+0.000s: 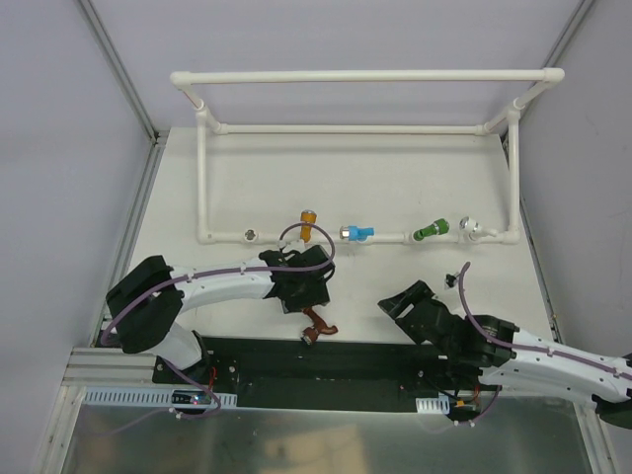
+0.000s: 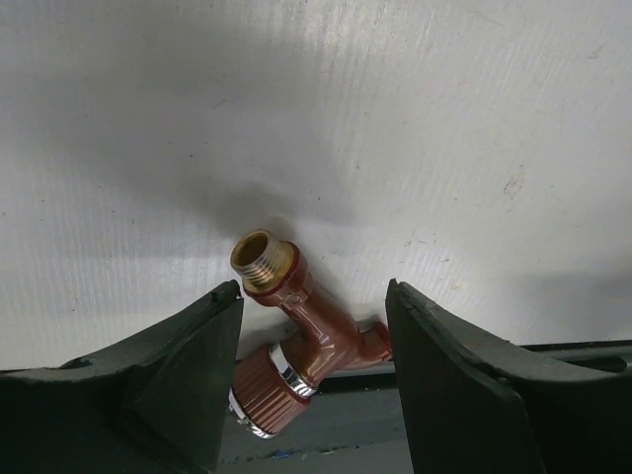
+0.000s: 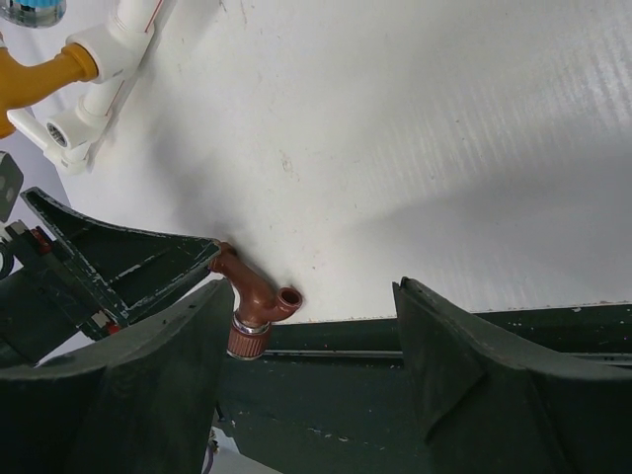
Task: Install the water faucets
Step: Pick up the water faucet from the center of the board.
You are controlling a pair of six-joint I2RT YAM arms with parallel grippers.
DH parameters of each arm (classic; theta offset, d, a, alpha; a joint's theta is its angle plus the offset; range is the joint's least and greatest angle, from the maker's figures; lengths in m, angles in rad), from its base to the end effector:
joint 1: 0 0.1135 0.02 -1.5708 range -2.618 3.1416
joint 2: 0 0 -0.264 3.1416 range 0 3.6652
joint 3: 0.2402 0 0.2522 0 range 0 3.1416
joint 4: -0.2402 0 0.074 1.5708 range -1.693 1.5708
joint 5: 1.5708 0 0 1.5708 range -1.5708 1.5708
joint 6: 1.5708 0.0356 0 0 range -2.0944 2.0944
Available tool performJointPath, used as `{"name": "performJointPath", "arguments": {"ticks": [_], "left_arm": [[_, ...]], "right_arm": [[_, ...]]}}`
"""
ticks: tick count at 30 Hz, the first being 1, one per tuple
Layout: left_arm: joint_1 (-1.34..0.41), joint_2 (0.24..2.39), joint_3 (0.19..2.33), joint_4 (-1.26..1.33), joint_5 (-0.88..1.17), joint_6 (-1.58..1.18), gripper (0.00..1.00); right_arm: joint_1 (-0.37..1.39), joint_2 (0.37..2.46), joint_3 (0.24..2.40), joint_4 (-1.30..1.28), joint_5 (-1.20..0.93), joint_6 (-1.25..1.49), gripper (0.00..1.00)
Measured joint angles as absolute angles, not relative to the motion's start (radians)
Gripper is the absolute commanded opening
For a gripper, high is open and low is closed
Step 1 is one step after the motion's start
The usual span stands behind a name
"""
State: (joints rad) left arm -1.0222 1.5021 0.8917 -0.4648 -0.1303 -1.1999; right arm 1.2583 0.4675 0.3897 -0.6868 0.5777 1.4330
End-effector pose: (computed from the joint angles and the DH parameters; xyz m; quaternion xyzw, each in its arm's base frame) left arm 0.1546 -0.2442 0.1895 -0.1017 0.9622 -0.1913 0.1652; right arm 0.0517 0.0969 0.2014 0.1882 0.8686 0.3080 0.3394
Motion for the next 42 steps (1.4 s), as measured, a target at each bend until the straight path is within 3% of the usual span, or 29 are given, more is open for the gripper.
{"name": "performJointPath", "arguments": {"ticks": [9,14,19,24,33,42], "left_arm": [[-1.069,1.567,0.914,-0.505,-0.178,-1.28,0.58],[-1.074,1.575,0.914,-0.521,-0.213,-1.309,0.34],[-1.074,1.603,0.932,-0.535,-0.232,-1.32,0.24],[-1.074,1.621,0.95,-0.538,-0.239,-1.32,0.0],[-1.074,1.605,0.953,-0.543,-0.246,-1.293,0.0],[-1.074,1.253,0.979,-0.491,-0.321,-1.239,0.0]], "right_arm": [[1.258,0.417,0.389,-0.743,0.596,1.44,0.73],[1.258,0.391,0.389,-0.76,0.598,1.439,0.73],[1.258,0.376,0.389,-0.778,0.599,1.44,0.73],[1.258,0.36,0.389,-0.804,0.601,1.44,0.73],[1.258,0.347,0.389,-0.819,0.62,1.38,0.74],[1.258,0.272,0.398,-0.539,0.558,0.954,0.75]]}}
